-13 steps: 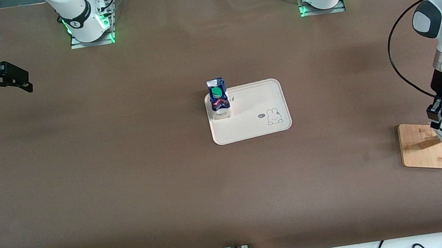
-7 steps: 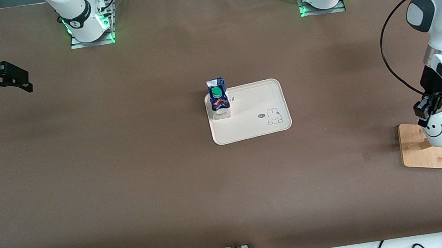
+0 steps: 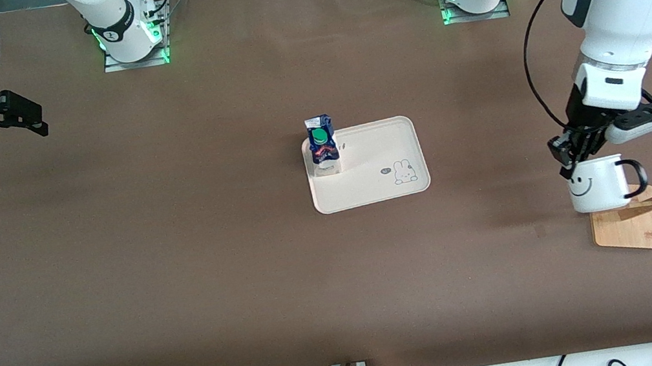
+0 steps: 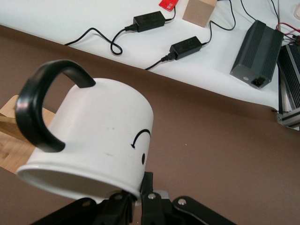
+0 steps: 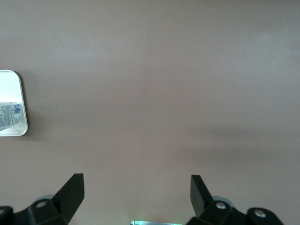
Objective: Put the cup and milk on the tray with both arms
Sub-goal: 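Carry the mug with the left gripper over the tray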
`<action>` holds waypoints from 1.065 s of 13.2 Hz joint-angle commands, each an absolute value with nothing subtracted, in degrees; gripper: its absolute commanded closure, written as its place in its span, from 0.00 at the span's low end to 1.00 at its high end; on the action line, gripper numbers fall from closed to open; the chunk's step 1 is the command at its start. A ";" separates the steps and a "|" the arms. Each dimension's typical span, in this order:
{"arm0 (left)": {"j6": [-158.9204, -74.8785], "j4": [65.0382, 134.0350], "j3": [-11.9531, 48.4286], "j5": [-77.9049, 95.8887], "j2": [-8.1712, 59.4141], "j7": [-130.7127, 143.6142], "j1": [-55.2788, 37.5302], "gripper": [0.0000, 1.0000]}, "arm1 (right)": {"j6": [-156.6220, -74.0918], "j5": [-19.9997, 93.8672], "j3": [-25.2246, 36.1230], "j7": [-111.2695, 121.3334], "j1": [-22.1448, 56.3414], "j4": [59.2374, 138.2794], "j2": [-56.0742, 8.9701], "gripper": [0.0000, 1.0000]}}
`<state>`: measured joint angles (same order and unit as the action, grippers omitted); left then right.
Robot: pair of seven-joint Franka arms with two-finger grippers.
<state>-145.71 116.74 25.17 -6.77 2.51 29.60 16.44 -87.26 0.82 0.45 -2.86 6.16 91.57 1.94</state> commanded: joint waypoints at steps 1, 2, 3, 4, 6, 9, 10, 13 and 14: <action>-129.18 108.05 27.24 -6.15 2.72 25.14 16.79 1.00 | -86.49 0.88 -0.17 -2.99 5.71 90.44 1.67 0.00; -123.02 105.58 28.20 -6.15 3.07 24.53 16.79 1.00 | -86.83 0.97 -0.18 -2.99 5.71 90.44 1.58 0.00; -117.30 102.95 29.17 -6.07 3.60 24.52 16.70 1.00 | -87.18 1.23 -0.18 -2.99 5.71 90.44 1.58 0.00; -112.55 100.05 29.88 -6.06 4.91 24.43 16.61 1.00 | -87.19 1.40 -0.26 -2.99 5.71 90.44 1.58 0.00; -104.63 94.25 30.32 -5.89 6.84 24.43 15.74 1.00 | -86.49 1.41 -0.26 -2.99 5.71 90.44 1.67 0.00; -91.63 84.84 30.32 -6.07 11.41 24.52 12.75 1.00 | -86.48 1.41 -0.26 -2.99 5.71 90.44 1.67 0.00; -87.49 83.34 30.24 -5.02 12.03 24.35 12.57 1.00 | -86.48 1.41 -0.26 -2.99 5.71 90.44 1.67 0.00; -78.34 80.95 30.32 -0.11 12.66 22.33 11.69 1.00 | -87.01 1.32 -0.26 -2.90 5.80 90.44 1.58 0.00; -77.27 80.95 30.32 0.17 12.74 22.41 10.82 1.00 | -87.10 1.32 -0.26 -2.90 5.80 90.44 1.58 0.00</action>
